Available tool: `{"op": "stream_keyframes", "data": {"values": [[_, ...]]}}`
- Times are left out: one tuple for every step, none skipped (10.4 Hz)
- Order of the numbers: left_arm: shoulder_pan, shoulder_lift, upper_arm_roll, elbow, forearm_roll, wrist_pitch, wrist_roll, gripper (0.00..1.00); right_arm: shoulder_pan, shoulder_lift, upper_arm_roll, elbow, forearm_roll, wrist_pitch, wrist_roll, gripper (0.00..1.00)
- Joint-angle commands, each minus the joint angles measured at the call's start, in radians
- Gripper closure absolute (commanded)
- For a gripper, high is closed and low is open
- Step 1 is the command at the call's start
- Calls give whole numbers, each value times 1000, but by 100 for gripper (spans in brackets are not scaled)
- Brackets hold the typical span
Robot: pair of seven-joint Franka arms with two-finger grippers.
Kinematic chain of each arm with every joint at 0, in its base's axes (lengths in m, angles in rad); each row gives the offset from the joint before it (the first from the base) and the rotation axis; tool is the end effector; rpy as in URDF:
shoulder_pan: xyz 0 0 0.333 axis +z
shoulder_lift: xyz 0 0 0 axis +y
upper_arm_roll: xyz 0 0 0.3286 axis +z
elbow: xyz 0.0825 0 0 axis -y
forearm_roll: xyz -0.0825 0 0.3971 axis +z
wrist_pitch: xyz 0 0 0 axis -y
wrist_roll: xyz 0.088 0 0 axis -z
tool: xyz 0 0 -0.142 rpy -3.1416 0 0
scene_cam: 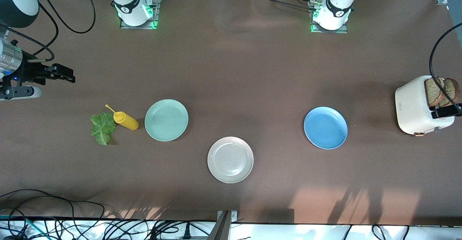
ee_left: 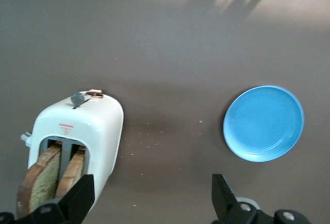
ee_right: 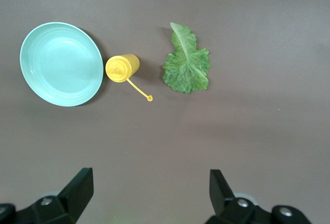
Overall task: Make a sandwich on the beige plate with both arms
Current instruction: 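Move the left gripper over the white toaster's bread slot, then grasp the bread slice in the toaster with the left gripper and lift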
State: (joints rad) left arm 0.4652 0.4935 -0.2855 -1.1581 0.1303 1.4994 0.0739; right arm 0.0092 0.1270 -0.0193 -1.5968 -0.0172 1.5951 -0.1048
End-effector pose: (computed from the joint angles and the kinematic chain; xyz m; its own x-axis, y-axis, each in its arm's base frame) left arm 0.6696 0.1856 0.4889 0.9828 0.1274 -0.1335 0.1303 -0.9914 0.0137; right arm 0.5975 -0.0079 0.5174 0.9870 0.0949 -0.1297 0.0965 -0.9953 0.0059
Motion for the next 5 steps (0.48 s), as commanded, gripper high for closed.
{"op": "stream_keyframes", "data": {"values": [[26,19,-3,-52,142,-21,128,1,-5,-9,2,-14,-12,9,-18,0],[27,36,-4,-80,219,-19,170,2,-5,-9,2,-14,-13,8,-18,0],[30,57,-3,-86,241,-19,182,3,-5,-9,2,-14,-12,8,-18,0],[48,69,-3,-87,241,-19,184,4,-5,-9,2,-14,-12,8,-18,0],[58,76,-3,-106,241,-19,187,4,-5,-9,2,-14,-12,8,-18,0]]}}
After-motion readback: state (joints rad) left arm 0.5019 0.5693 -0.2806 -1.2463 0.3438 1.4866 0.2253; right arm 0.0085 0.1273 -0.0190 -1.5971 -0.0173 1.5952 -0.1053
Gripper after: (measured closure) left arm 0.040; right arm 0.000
